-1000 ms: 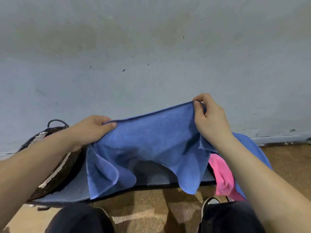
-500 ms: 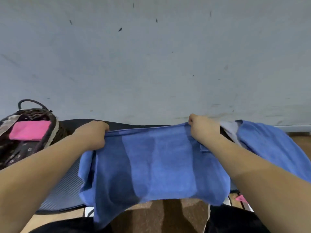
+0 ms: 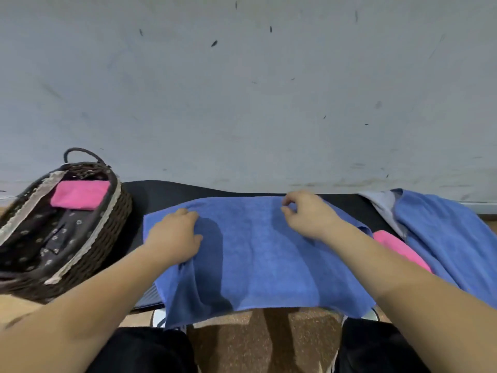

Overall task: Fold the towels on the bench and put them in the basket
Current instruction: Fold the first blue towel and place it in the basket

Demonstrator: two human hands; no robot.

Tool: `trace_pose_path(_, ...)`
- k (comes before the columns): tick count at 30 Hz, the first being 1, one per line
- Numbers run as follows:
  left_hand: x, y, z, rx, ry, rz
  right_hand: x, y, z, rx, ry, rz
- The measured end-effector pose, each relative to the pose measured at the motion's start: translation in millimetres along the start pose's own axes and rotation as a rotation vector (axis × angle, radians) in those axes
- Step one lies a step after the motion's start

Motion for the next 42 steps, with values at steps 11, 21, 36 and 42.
trace_pose_path(11, 46.6, 22.1, -1.7, -0.130, -0.001, -0.275, 92.1, 26.9, -24.4, -0.057, 0.161, -0.148)
trace_pose_path(21, 45.3, 58.5, 57.1, 0.147, -0.036, -0.061, 101.7, -0.5, 11.9, 0.008, 0.044, -0.325)
trace_pose_path(36, 68.8, 65.5, -23.4, -0.082, 0.003, -0.070, 121.9, 34.0, -24.5, 0.010, 0.304, -0.390)
trace_pose_path(42, 63.7, 73.4, -31.2, -0.047, -0.091, -0.058, 117.6, 38.3, -30.8, -0.121, 0.279, -0.286)
Point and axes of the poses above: each hand's wrist, its own z-axis towards the middle knuckle, its own x-axis out of the palm, y = z × x, the point moved 6 cm from there along z, towards the middle knuckle, and after that the axes turned 1 degree about x, right-handed, at the moved point
